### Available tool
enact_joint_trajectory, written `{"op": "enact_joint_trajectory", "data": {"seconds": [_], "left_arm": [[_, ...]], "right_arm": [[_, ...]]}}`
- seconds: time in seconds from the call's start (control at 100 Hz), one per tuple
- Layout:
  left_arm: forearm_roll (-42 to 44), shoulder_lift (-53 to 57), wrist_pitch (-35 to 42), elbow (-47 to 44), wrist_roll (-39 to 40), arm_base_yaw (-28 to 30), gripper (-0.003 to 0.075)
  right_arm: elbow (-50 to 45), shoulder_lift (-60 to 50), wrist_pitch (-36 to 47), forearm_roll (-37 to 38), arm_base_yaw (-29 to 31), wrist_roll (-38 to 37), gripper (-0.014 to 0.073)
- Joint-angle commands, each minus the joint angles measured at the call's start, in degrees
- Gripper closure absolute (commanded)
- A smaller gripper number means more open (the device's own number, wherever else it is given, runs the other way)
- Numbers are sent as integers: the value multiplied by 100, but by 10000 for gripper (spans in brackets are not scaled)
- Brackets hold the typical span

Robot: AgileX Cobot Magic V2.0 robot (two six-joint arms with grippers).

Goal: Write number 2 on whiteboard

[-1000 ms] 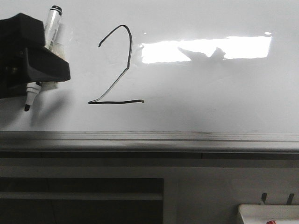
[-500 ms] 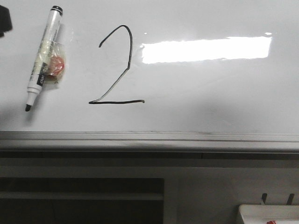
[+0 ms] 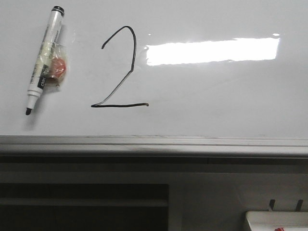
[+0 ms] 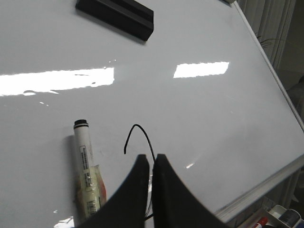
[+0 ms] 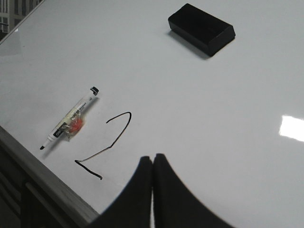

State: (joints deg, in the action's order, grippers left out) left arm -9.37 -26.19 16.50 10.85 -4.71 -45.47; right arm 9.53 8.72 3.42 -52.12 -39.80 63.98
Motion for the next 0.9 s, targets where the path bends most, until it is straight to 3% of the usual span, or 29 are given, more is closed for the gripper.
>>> {"op": "enact_joint_trajectory", "data": {"seconds": [0.0, 0.74, 0.89], "left_arm": [[47, -19, 613, 156, 14, 13, 741], [21, -19, 640, -29, 14, 37, 741], [367, -6, 600, -101, 14, 660, 741]], "right_arm": [[26, -58, 296, 8, 41, 44, 655], [-188, -58, 286, 8, 41, 44, 655], [-188, -58, 286, 8, 41, 44, 655]]}}
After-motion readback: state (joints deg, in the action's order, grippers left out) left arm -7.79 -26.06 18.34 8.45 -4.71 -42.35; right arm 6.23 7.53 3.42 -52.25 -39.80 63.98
